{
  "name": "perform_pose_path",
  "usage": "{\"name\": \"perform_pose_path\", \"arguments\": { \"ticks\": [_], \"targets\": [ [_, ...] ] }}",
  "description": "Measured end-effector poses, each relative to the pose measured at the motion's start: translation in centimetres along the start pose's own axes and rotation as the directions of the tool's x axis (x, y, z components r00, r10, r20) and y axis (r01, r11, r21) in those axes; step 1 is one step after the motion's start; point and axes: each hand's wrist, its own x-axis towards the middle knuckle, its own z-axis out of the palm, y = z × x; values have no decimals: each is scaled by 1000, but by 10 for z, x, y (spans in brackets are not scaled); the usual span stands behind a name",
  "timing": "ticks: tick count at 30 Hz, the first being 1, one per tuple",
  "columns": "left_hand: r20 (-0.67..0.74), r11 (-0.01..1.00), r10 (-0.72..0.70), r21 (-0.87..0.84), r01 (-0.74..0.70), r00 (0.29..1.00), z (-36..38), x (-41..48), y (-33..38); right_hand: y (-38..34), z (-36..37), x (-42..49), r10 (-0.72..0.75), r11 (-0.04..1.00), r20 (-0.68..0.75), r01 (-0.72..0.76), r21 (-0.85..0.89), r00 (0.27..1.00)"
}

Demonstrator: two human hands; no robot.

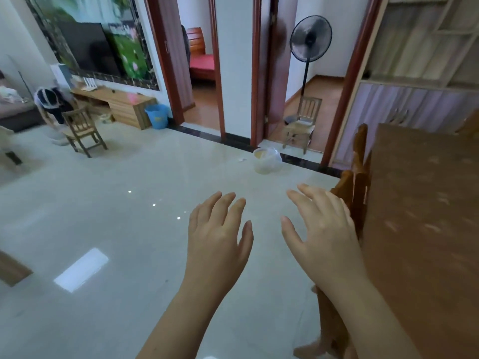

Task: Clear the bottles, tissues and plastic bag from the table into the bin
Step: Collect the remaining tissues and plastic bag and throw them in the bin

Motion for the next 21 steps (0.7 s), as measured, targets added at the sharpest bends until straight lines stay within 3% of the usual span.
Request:
{"name": "perform_pose_path", "arguments": {
  "ticks": [10, 21],
  "targets": [
    [62, 975, 153, -174, -140, 986, 75, 118, -113, -33, 90, 112, 181, 970, -69, -189, -152, 981],
    [66, 914, 275, -326, -240, 959, 197, 232, -124, 43, 150, 223, 270, 918, -188, -311, -245, 944]
  ]
}}
